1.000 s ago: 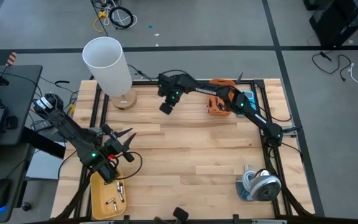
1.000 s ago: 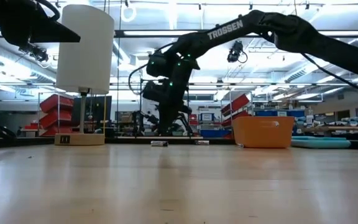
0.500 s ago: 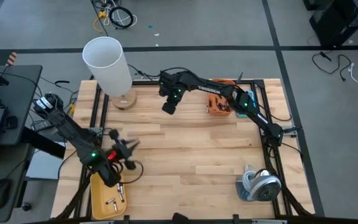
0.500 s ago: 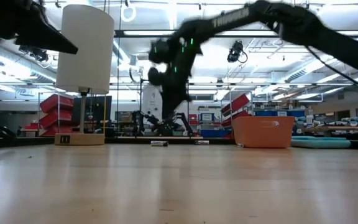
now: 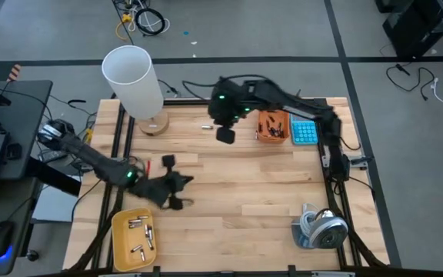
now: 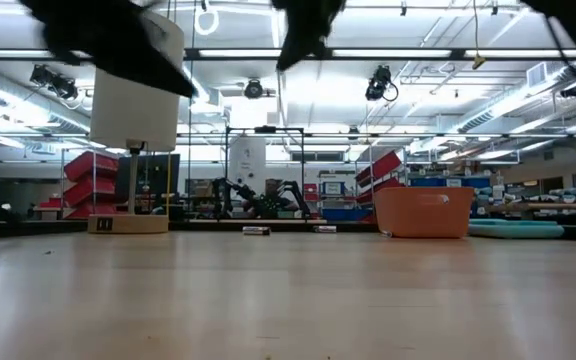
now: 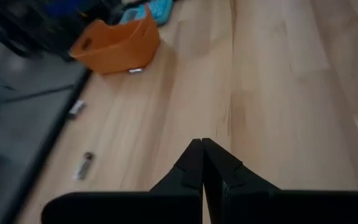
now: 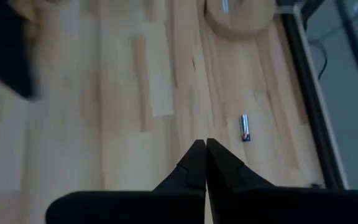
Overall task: Sort batteries
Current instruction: Put the silver battery into the yellow bin
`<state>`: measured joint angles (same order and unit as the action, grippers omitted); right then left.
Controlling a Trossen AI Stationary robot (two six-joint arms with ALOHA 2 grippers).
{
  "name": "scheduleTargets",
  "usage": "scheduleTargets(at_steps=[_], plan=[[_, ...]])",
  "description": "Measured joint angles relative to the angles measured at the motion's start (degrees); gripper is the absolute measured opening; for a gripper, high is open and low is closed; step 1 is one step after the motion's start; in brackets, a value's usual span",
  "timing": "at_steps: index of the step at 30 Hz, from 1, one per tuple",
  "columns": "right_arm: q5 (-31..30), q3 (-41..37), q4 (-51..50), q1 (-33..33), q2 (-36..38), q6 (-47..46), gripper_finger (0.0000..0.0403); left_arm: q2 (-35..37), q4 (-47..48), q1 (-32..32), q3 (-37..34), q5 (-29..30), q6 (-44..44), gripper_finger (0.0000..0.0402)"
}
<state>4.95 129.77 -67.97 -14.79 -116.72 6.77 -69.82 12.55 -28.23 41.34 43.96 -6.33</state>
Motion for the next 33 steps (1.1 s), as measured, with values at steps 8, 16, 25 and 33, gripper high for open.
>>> scheduleTargets(at_steps=[8,16,25,33], plan=[[0.0,-17.0,7.1,1.8,15.9,-0.5,0.0000,-0.5,-6.7,28.8,0.0,-21.4,2.8,0.0001],[0.0,-38.4,22.7,1.4,29.6,-4.8,0.0000,-8.7,-17.3,42.6,0.0,-26.7,-0.1,0.0000],[-0.5,-48.3,30.4,0.9,35.0,-7.2,0.0000,-20.9,-26.5,45.9,0.0,-24.5,-1.6,0.0000],[-0.5,-48.4,33.4,0.4,35.2,-6.8,0.0000,-25.7,-27.7,49.8,0.0,-27.7,2.3,0.0000]])
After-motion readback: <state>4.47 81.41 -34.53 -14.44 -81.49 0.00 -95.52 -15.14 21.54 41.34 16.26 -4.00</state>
